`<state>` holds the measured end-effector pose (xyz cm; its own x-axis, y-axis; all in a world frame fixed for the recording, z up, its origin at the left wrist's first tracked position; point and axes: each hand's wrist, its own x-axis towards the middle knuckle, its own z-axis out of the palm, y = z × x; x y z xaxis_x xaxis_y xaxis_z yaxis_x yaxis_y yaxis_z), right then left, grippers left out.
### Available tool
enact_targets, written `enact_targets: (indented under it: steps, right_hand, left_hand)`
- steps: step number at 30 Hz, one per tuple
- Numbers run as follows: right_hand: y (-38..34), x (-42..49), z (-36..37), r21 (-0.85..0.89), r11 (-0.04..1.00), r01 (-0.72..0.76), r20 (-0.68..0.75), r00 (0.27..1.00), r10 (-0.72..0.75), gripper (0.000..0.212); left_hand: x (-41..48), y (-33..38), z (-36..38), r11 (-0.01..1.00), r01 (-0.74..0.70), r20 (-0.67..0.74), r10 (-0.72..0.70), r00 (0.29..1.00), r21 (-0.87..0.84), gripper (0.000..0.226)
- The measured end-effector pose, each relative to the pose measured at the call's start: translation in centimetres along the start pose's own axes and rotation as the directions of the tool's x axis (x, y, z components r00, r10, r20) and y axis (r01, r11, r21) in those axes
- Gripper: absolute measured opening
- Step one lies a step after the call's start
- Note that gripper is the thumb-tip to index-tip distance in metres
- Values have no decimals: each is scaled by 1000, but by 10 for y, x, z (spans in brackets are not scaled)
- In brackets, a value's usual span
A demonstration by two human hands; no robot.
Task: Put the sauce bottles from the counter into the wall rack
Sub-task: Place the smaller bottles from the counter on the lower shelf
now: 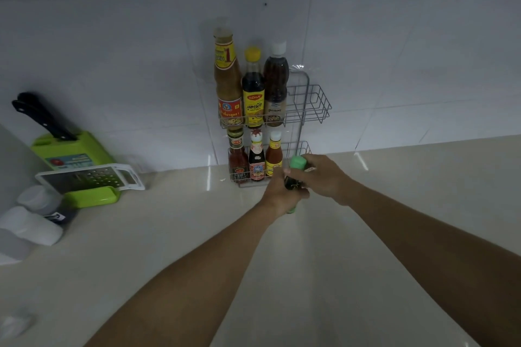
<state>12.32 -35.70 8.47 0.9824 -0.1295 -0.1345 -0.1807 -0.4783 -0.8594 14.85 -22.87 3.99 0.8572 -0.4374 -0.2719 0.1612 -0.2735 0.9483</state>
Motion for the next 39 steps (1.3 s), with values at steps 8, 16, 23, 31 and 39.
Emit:
enact_targets:
  steps: [8,16,23,31,39]
  right_hand:
    - [1,52,-11,-139,988,62,-214,973,-91,30]
    - [21,93,-6,-171,985,4,-258,965,-49,37]
    - [33,116,6,-186,978,-97,-181,981,63,41]
    - [47,129,16,-288,936,-202,-136,976,169,45]
    - [42,122,20,-278,930,-239,-63,971,231,53]
  left_hand:
    - [27,-14,-26,986,37,-130,-15,991,163,75]
    - [48,-43,-67,933,253,-595,-54,802,256,48]
    - [60,-53,-74,948,288,-579,-161,799,134,74]
    - [72,-65,-81,972,235,-454,-208,867,3,82]
    - [74,-63,-90,954,290,-392,-239,888,76,78]
